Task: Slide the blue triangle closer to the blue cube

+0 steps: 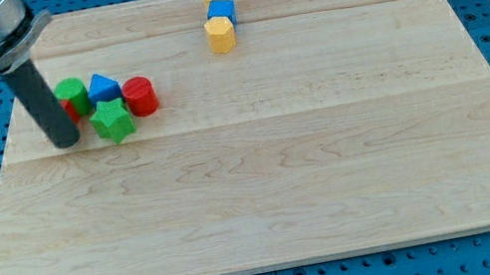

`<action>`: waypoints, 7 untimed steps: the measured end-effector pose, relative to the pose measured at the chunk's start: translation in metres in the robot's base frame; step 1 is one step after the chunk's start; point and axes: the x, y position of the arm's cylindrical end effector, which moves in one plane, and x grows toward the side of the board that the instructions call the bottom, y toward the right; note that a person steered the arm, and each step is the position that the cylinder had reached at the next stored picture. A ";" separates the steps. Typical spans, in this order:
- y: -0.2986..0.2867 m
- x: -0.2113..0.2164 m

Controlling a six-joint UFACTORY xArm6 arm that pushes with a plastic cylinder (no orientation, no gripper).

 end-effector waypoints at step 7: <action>0.125 -0.134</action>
